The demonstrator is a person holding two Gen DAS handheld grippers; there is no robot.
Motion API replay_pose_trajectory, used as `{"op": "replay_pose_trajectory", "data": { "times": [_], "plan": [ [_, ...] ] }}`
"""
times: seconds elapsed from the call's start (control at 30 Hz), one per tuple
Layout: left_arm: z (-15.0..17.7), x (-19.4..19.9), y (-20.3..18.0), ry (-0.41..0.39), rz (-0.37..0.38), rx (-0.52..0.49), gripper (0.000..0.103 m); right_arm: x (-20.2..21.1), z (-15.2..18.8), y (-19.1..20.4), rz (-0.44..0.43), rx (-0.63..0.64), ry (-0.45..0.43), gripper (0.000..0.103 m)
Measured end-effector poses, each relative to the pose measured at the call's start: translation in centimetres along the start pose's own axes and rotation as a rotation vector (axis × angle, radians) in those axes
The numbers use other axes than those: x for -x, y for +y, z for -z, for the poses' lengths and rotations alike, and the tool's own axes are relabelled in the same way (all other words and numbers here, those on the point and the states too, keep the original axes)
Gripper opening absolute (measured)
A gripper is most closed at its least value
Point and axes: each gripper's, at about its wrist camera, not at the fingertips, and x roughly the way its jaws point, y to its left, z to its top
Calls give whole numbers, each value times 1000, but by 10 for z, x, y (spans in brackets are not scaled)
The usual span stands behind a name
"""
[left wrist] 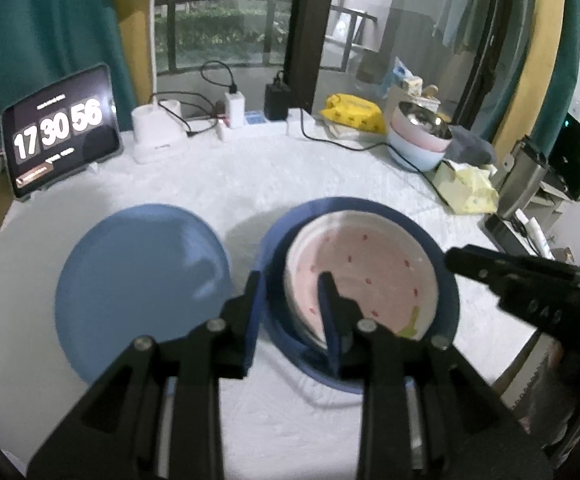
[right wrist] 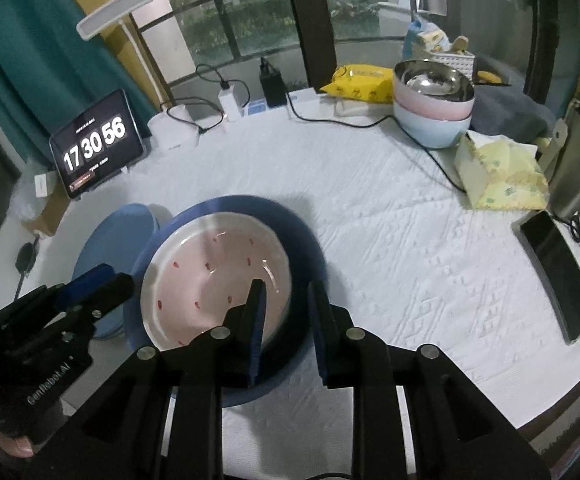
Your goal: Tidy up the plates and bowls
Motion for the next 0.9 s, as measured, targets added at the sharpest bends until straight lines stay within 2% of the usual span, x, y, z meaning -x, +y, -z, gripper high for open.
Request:
{"op": "replay_pose_trajectory", "data": {
  "times": [0.2, 0.33, 0.9],
  "plan": [
    [4, 2, 18, -18, -17, 31, 31, 1, 1, -16, -13, -19, -13, 28],
    [8, -3, 26, -2, -23, 46, 31, -5, 2, -23, -28, -24, -4, 29],
    [18, -24, 13, 54, -61, -6, 32, -31, 9, -31, -63, -16, 29, 29]
  ]
}}
